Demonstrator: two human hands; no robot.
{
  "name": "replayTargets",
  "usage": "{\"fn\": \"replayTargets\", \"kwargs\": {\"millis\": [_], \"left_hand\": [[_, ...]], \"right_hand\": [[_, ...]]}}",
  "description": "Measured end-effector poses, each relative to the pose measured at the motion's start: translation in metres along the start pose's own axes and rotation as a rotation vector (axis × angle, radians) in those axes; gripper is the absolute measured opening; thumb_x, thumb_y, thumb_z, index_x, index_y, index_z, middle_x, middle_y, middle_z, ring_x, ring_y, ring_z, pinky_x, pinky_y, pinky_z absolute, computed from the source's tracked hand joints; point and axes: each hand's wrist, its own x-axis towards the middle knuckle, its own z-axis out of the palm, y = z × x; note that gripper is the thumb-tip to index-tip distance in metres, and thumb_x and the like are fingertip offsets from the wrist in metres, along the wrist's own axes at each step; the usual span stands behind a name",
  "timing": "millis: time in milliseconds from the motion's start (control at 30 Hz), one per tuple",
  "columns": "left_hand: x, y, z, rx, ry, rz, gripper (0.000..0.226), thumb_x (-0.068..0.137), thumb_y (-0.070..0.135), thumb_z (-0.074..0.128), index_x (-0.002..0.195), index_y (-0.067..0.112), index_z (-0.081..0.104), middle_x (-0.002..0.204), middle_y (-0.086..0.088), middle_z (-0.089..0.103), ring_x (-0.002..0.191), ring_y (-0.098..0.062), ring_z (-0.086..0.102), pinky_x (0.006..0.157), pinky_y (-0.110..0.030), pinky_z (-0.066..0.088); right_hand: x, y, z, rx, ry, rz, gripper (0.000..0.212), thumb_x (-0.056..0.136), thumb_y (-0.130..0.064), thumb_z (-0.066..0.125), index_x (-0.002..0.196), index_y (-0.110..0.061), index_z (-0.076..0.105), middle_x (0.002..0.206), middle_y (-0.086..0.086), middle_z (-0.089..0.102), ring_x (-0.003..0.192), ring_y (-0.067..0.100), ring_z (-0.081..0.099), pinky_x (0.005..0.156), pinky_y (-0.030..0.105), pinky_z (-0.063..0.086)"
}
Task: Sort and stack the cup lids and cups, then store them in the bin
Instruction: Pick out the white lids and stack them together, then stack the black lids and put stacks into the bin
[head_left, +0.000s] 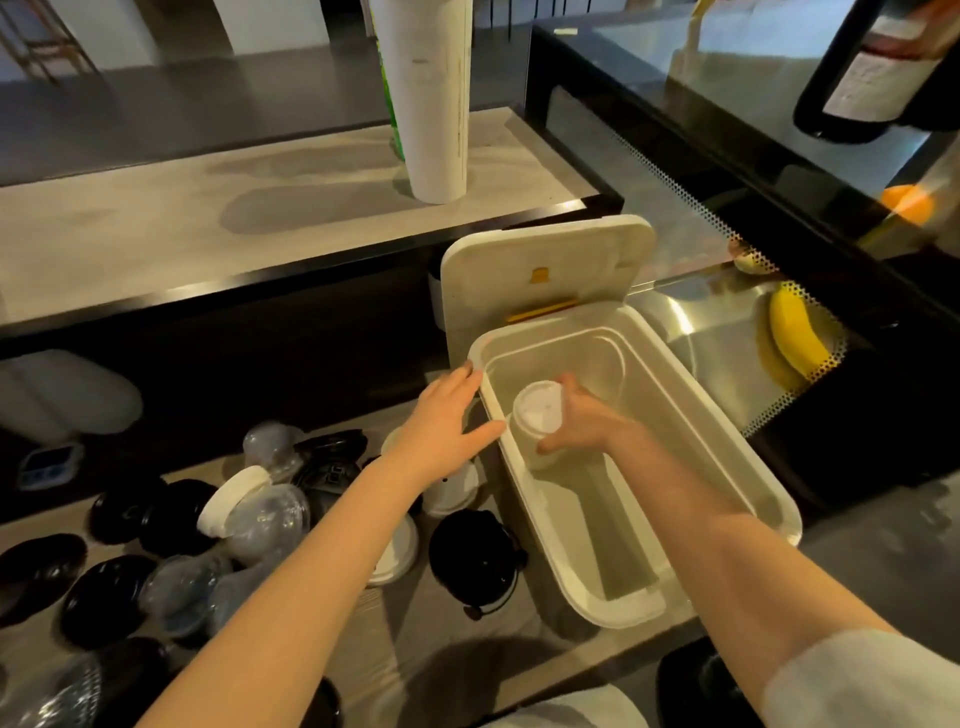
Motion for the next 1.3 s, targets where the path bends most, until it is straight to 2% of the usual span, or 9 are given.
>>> {"fn": "replayTargets", "kwargs": {"millis": [167, 500, 700, 767, 867, 933, 1000, 1133, 1300], "left_hand": [[0.004, -0.002, -0.002, 0.138, 0.013, -0.010, 0.076, 0.090, 0.053, 0.048, 0.151, 0.026, 0.012, 0.159, 0.006, 0.006, 0.146, -0.020, 0.001, 0.117, -0.037, 0.011], [0.003, 0.005, -0.009, 0.255, -0.002, -0.015, 0.076, 0.089, 0.056, 0.047, 0.150, 0.027, 0.013, 0.159, 0.006, 0.008, 0.146, -0.019, 0.004, 0.116, -0.043, 0.016], [0.004, 0.006, -0.010, 0.308, -0.007, -0.026, 0.077, 0.088, 0.058, 0.047, 0.150, 0.026, 0.015, 0.159, 0.005, 0.009, 0.146, -0.022, 0.007, 0.115, -0.046, 0.020], [0.003, 0.007, -0.009, 0.323, -0.007, -0.022, 0.076, 0.088, 0.058, 0.046, 0.150, 0.026, 0.015, 0.159, 0.005, 0.010, 0.146, -0.023, 0.007, 0.115, -0.048, 0.021], [0.000, 0.008, -0.010, 0.336, -0.007, -0.005, 0.075, 0.089, 0.057, 0.045, 0.150, 0.025, 0.016, 0.159, 0.002, 0.012, 0.146, -0.024, 0.008, 0.114, -0.049, 0.021], [-0.006, 0.005, -0.012, 0.308, 0.025, -0.006, 0.074, 0.090, 0.057, 0.044, 0.150, 0.022, 0.016, 0.158, 0.000, 0.014, 0.146, -0.023, 0.008, 0.116, -0.048, 0.020], [-0.014, -0.004, -0.017, 0.281, 0.082, -0.025, 0.072, 0.091, 0.053, 0.045, 0.149, 0.019, 0.020, 0.158, -0.002, 0.017, 0.146, -0.022, 0.009, 0.116, -0.046, 0.020], [-0.036, -0.031, -0.037, 0.371, 0.133, -0.057, 0.061, 0.092, 0.045, 0.050, 0.143, 0.015, 0.036, 0.152, -0.005, 0.030, 0.142, -0.022, 0.022, 0.114, -0.043, 0.027], [-0.070, -0.066, -0.053, 0.363, 0.137, -0.120, 0.055, 0.092, 0.041, 0.053, 0.138, 0.013, 0.044, 0.139, -0.005, 0.047, 0.129, -0.024, 0.040, 0.104, -0.042, 0.039]], "right_hand": [[0.012, 0.006, 0.022, -0.036, -0.004, -0.025, 0.105, 0.064, -0.029, 0.082, 0.144, -0.024, 0.013, 0.138, 0.005, 0.038, 0.125, 0.028, 0.043, 0.098, 0.039, 0.043], [0.017, 0.016, 0.019, 0.091, -0.029, -0.092, 0.088, 0.068, -0.015, 0.079, 0.138, -0.026, 0.026, 0.119, -0.002, 0.043, 0.107, 0.016, 0.041, 0.086, 0.029, 0.039], [0.016, 0.018, 0.019, 0.086, -0.061, -0.060, 0.095, 0.065, -0.022, 0.082, 0.139, -0.030, 0.022, 0.128, 0.000, 0.043, 0.118, 0.021, 0.042, 0.094, 0.035, 0.042], [0.014, 0.016, 0.020, 0.023, -0.047, -0.045, 0.108, 0.063, -0.029, 0.083, 0.145, -0.032, 0.013, 0.136, 0.001, 0.040, 0.129, 0.027, 0.040, 0.101, 0.039, 0.040], [0.009, 0.014, 0.024, -0.085, -0.053, -0.007, 0.126, 0.064, -0.037, 0.083, 0.150, -0.030, -0.010, 0.152, 0.003, 0.021, 0.139, 0.029, 0.026, 0.108, 0.041, 0.032], [0.004, 0.010, 0.021, -0.153, -0.043, 0.013, 0.129, 0.063, -0.042, 0.083, 0.149, -0.029, -0.013, 0.154, 0.004, 0.016, 0.140, 0.032, 0.024, 0.110, 0.044, 0.032], [-0.002, -0.001, 0.013, -0.235, -0.009, -0.005, 0.114, 0.069, -0.043, 0.078, 0.150, -0.024, 0.000, 0.152, 0.008, 0.021, 0.136, 0.033, 0.029, 0.108, 0.045, 0.034], [-0.030, -0.038, -0.003, -0.271, 0.180, -0.120, 0.066, 0.087, -0.036, 0.062, 0.144, -0.019, 0.033, 0.147, 0.005, 0.036, 0.133, 0.026, 0.036, 0.105, 0.037, 0.035], [-0.077, -0.086, 0.015, -0.263, 0.401, -0.396, 0.042, 0.089, -0.028, 0.058, 0.129, -0.016, 0.053, 0.131, 0.004, 0.054, 0.123, 0.025, 0.045, 0.097, 0.037, 0.040]]}}
